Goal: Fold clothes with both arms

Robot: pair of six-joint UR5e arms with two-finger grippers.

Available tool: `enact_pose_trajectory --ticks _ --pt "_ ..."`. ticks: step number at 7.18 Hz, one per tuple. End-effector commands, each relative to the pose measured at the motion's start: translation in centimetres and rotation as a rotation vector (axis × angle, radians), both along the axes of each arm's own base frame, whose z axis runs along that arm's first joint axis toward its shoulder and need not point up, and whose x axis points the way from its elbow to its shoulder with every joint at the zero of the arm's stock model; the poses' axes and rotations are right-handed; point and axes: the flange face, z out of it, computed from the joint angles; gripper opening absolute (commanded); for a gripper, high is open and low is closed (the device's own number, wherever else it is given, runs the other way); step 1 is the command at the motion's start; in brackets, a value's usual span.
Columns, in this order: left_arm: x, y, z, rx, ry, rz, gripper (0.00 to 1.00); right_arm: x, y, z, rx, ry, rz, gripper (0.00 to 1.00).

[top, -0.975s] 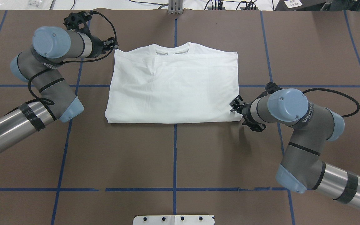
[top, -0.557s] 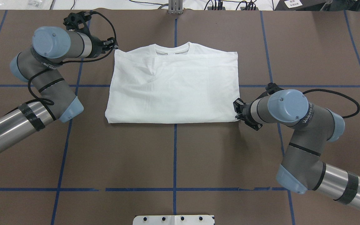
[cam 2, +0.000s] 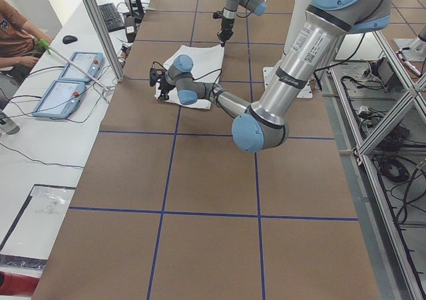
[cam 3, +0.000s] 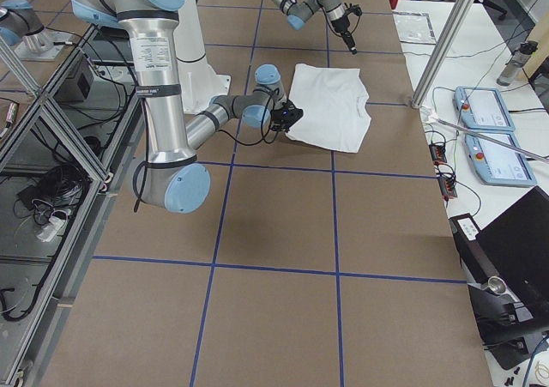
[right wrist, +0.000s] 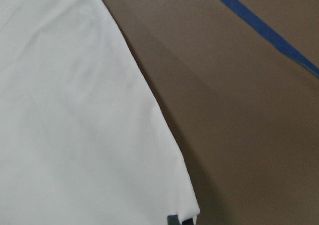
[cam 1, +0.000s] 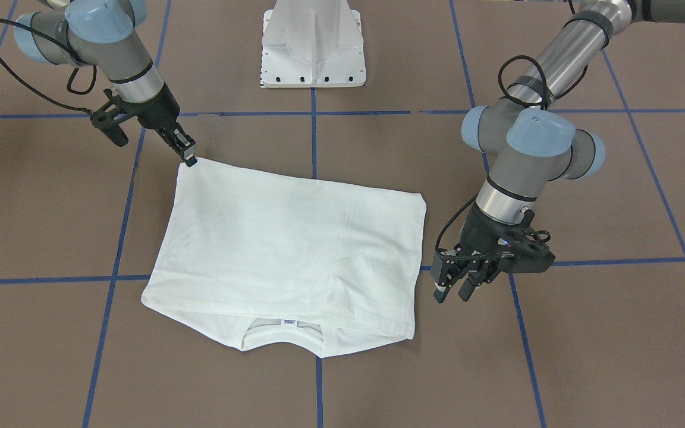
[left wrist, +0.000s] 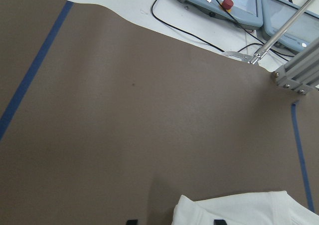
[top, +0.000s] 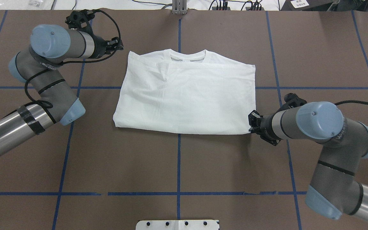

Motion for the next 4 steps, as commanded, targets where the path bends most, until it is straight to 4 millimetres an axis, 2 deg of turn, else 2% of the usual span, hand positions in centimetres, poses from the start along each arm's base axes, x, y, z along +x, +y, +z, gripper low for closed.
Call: enact_pose_trajectory --ticks 1,2,3,4 --pt "-2.2 5.3 -1.8 -0.051 0.121 0.107 0.69 1.9 8.1 -0.2 -0.081 -0.037 -0.235 0.00" --pt "-2.5 8.6 -2.9 -0.072 0.151 0.171 0.89 2.7 10.6 0.2 -0.130 -0.040 -0.328 0.00" --pt "-1.4 11.5 -4.3 -0.159 0.144 0.212 0.99 2.7 13.5 1.0 -0.147 -0.017 -0.393 0.00" --pt "0.6 15.2 -6.4 -0.199 0.116 0.264 1.00 1.8 15.9 1.4 -0.149 -0.003 -0.449 0.00"
